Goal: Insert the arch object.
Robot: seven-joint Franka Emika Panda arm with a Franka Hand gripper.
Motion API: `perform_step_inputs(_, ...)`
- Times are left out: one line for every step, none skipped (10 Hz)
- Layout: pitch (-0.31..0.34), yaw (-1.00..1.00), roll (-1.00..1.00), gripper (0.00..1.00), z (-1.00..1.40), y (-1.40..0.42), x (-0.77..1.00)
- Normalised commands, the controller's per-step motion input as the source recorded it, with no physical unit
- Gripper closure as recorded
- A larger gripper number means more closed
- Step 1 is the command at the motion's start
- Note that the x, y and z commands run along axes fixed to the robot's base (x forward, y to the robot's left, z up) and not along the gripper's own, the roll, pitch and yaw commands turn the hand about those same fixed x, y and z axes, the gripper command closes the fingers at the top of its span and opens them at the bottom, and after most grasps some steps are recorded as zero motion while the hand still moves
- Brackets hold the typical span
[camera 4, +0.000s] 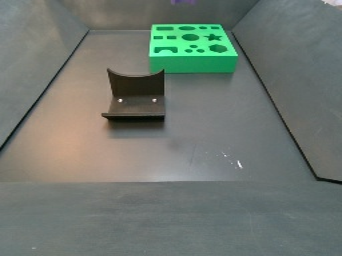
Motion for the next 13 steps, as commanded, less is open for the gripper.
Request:
perform_step_inputs(0.000, 0.19, 0.02, 1.00, -0.28, 0.32, 0.42)
perform_step_inputs(0.001, 0.15, 0.17, 1.00, -0.53, 0.32, 0.59)
perform_step_inputs(0.000, 0.00, 0.14, 1.00, -0.46, 0.29, 0.49)
perform_step_inputs(0.006, 0.00, 0.10, 1.00, -0.38, 0.35, 0.41)
perform_step_inputs(0.024, 0.00, 0.06, 1.00, -0.29, 0.31, 0.38)
perform_step_inputs(0.009, 0.00, 0.00, 1.00, -0.20, 0.21, 0.29)
perform_step_inputs(0.000, -0.07, 0.00, 1.00, -0.19, 0.12, 0.35)
perform_step_inputs(0.000, -0.09, 0.00, 1.00, -0.25, 0.19, 0.33)
perform_step_inputs(0.000, -0.03, 0.08, 1.00, -0.40, 0.21, 0.10)
perform_step_inputs(0.000, -0.05, 0.16, 1.00, -0.37, 0.06, 0.03)
perform_step_inputs(0.000, -0.14, 0.08, 1.00, -0.42, 0.01, 0.03)
perform_step_inputs(0.003, -0.15, 0.08, 1.00, -0.38, 0.00, 0.00)
perform_step_inputs(0.011, -0.13, 0.05, 1.00, -0.39, 0.00, 0.01)
